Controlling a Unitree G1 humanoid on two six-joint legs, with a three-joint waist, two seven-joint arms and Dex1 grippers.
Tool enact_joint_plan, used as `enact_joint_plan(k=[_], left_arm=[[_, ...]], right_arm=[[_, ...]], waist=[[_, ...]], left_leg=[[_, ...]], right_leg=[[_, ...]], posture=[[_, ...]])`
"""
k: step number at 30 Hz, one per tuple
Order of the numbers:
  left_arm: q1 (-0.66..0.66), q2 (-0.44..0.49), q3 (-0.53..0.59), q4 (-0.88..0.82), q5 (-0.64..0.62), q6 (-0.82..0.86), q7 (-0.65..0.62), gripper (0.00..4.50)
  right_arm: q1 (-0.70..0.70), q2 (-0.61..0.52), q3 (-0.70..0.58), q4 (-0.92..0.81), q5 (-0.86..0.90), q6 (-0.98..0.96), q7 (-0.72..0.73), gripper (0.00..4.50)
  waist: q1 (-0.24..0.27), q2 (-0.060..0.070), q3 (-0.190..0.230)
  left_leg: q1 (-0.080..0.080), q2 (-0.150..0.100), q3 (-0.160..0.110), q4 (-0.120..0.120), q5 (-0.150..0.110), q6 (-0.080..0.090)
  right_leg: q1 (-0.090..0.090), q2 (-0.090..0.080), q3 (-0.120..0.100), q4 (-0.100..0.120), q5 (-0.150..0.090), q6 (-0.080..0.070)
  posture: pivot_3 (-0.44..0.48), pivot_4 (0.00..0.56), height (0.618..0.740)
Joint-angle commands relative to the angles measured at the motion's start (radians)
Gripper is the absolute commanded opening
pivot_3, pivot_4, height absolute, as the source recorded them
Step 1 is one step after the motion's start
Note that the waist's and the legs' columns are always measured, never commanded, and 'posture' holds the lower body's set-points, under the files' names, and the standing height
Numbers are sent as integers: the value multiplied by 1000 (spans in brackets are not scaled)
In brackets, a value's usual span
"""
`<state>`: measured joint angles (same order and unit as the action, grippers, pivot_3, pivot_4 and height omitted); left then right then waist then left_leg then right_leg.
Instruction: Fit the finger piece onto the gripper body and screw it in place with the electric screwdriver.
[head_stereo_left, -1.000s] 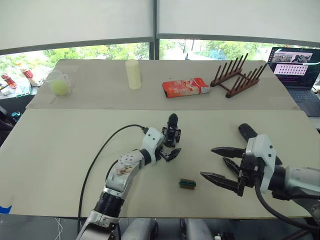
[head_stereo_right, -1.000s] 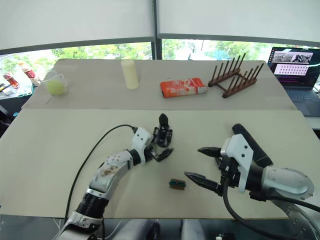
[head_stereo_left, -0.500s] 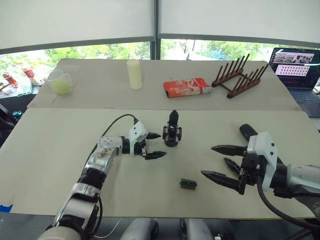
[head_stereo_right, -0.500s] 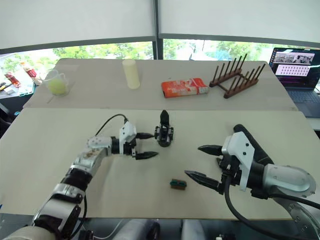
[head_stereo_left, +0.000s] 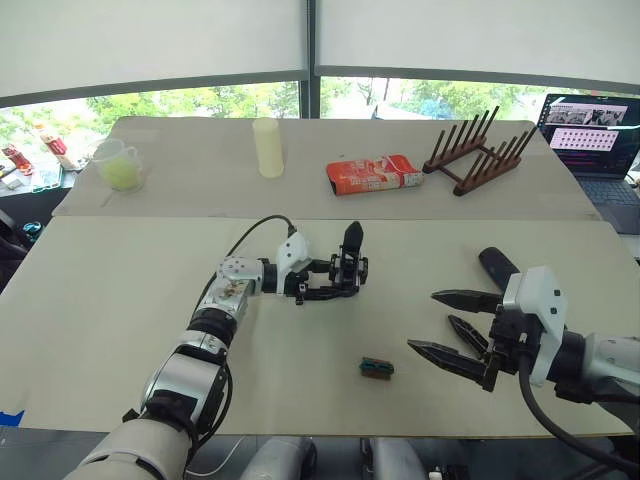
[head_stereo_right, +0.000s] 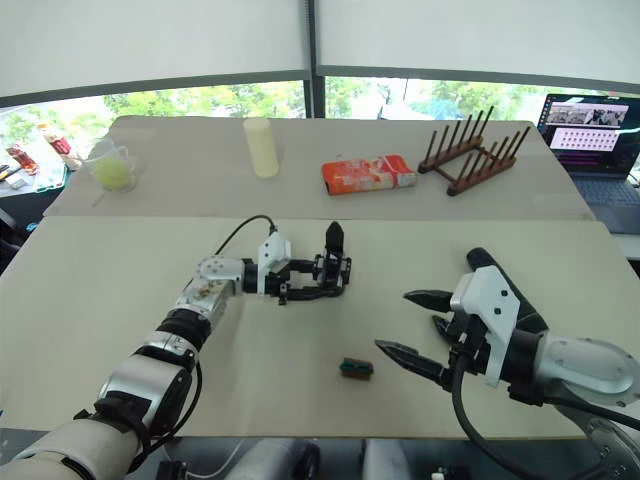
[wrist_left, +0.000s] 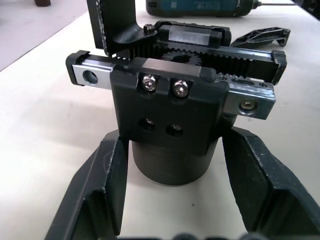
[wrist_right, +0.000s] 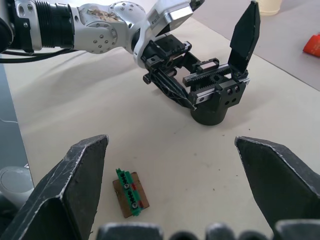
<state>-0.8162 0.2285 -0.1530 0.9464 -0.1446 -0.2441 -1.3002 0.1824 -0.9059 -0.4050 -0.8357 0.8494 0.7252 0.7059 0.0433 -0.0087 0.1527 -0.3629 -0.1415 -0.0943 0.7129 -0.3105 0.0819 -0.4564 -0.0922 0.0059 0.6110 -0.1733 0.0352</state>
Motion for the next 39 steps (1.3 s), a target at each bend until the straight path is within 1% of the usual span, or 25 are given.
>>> enact_joint_plan(k=[1,3,4,6,9,12,15,20,22,24,25,28,29,31,33,35,37,39], left_arm=[[57,-12,5,-139,-35,38,-28,2284],[105,-14,1,-232,-51,85,-25,2284],[150,-17,-8,-316,-58,117,-7,2284],[224,-31,-16,-451,-57,170,55,2284],[288,-39,-36,-566,-23,225,132,2284],[322,-39,-56,-622,-5,257,178,2284],[338,-41,-66,-633,9,274,224,2284],[359,-37,-68,-653,-2,301,254,2284],[364,-22,-61,-661,-17,316,243,3321],[366,-1,-57,-671,-28,326,225,4179],[368,27,-50,-682,-35,335,209,4436],[371,131,-10,-732,-85,390,139,4436],[372,153,-4,-747,-103,409,121,4436],[376,263,25,-848,-184,503,19,4436],[375,370,47,-961,-258,592,-62,4436],[365,445,60,-1050,-319,665,-101,4436],[347,503,76,-1126,-376,726,-131,4436],[319,540,85,-1186,-431,787,-146,4436]], right_arm=[[6,7,-32,-32,24,-8,-10,4500],[10,10,-33,-35,24,-9,-13,4500],[14,13,-33,-37,23,-9,-17,4500],[22,17,-32,-43,23,-11,-25,4500],[33,20,-35,-48,22,-13,-29,4500],[36,18,-36,-46,20,-15,-29,4500],[32,16,-36,-41,18,-15,-30,4500],[36,13,-39,-39,9,-16,-28,4500],[31,6,-48,-38,14,-11,-29,4500],[23,-3,-59,-38,22,-2,-32,4500],[22,-16,-75,-37,29,10,-31,4500],[23,-91,-159,-23,88,75,2,4500],[22,-112,-178,-18,105,93,8,4500],[-14,-220,-222,57,139,184,40,4500],[-61,-336,-222,143,143,266,72,4500],[-115,-440,-171,224,145,333,97,4500],[-174,-535,-77,298,130,364,122,4500],[-260,-573,43,356,86,343,124,4500]], waist=[[-1,0,0],[-3,0,0],[-3,0,0],[-4,0,0],[1,0,0],[4,0,0],[4,0,0],[5,0,0],[4,0,0],[2,0,0],[1,0,0],[-4,0,0],[-6,1,0],[-6,1,0],[-9,1,0],[-6,2,0],[-2,3,0],[-2,3,1]], left_leg=[[0,0,0,0,0,0],[0,0,0,0,0,0],[0,0,0,0,0,0],[0,0,0,0,0,0],[0,0,0,0,0,0],[0,0,0,0,0,0],[0,0,0,0,0,0],[1,0,0,0,0,0],[1,0,0,0,0,0],[1,0,0,0,0,0],[1,0,0,0,0,0],[1,0,0,-1,0,0],[1,1,0,-1,0,0],[2,1,0,-2,0,0],[1,1,1,-1,0,0],[1,1,1,-1,-1,0],[1,1,0,-2,-1,0],[1,1,0,-2,-1,0]], right_leg=[[0,0,0,0,0,0],[0,0,2,0,0,0],[0,0,3,0,0,0],[-1,0,4,0,0,0],[0,0,5,0,0,0],[0,1,5,0,0,0],[0,1,4,0,0,0],[0,1,4,0,0,0],[0,1,4,0,0,0],[0,1,3,0,0,0],[0,1,3,0,0,0],[-1,1,2,1,0,0],[-1,2,2,1,0,0],[0,2,1,0,0,0],[-1,2,1,1,0,0],[-1,1,1,0,0,0],[0,1,0,-1,0,0],[0,0,-1,-2,0,0]], posture=[[0,150,740],[0,150,740],[0,150,740],[0,150,740],[0,150,740],[0,150,740],[0,150,740],[0,150,740],[0,150,740],[0,150,740],[0,150,740],[0,150,740],[0,150,740],[0,150,740],[0,150,740],[0,150,740],[0,150,740],[0,150,740]])
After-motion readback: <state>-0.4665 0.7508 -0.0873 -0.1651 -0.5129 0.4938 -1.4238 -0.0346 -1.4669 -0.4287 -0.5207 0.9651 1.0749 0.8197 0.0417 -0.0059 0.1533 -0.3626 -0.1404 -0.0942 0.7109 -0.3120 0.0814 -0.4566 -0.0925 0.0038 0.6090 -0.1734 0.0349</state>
